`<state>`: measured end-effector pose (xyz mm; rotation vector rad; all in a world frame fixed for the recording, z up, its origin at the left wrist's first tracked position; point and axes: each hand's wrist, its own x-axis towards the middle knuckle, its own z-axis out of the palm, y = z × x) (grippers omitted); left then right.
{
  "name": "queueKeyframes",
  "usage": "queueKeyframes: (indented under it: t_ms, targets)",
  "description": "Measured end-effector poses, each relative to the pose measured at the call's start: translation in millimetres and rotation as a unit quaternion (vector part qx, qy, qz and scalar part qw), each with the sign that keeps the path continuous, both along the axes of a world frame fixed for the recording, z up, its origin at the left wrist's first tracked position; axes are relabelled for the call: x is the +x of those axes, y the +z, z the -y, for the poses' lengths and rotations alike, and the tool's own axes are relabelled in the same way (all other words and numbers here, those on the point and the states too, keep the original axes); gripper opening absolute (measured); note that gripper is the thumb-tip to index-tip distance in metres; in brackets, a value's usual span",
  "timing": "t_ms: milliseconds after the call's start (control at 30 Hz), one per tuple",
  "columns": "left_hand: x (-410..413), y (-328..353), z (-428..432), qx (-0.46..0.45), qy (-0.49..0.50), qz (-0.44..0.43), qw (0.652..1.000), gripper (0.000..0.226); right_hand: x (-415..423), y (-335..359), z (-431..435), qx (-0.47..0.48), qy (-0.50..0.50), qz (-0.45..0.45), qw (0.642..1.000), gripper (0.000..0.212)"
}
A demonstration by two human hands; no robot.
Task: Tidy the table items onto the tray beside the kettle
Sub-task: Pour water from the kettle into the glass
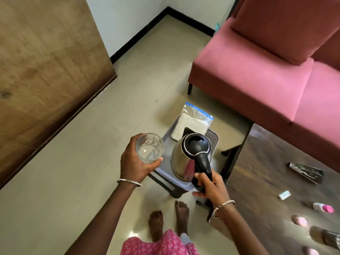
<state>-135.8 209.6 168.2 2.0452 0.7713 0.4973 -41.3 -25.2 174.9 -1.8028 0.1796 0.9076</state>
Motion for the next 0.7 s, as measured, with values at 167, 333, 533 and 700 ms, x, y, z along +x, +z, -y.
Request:
queueKeyframes:
  t_ms: [167, 333, 533, 700]
  targets:
    - [10, 20, 7, -0.005, -0.045, 0.002, 0.999, 0.087, 25, 76, 35, -0.022, 0.128, 0.061, 0.99, 0.02]
    - [18, 34, 24, -0.02, -0.073, 0.006, 0.997, 0.089, 51, 149, 55, -0.053, 0.225, 0.103, 0.967, 0.012]
    - [34, 53, 44, -0.031, -0.101, 0.027, 0.994, 0.09, 69, 233, 61, -0.129, 0.35, 0.126, 0.919, 0.024]
    - [43, 62, 54, -0.042, -0.111, 0.04, 0.992, 0.09, 73, 268, 58, -0.163, 0.349, 0.113, 0.916, 0.025]
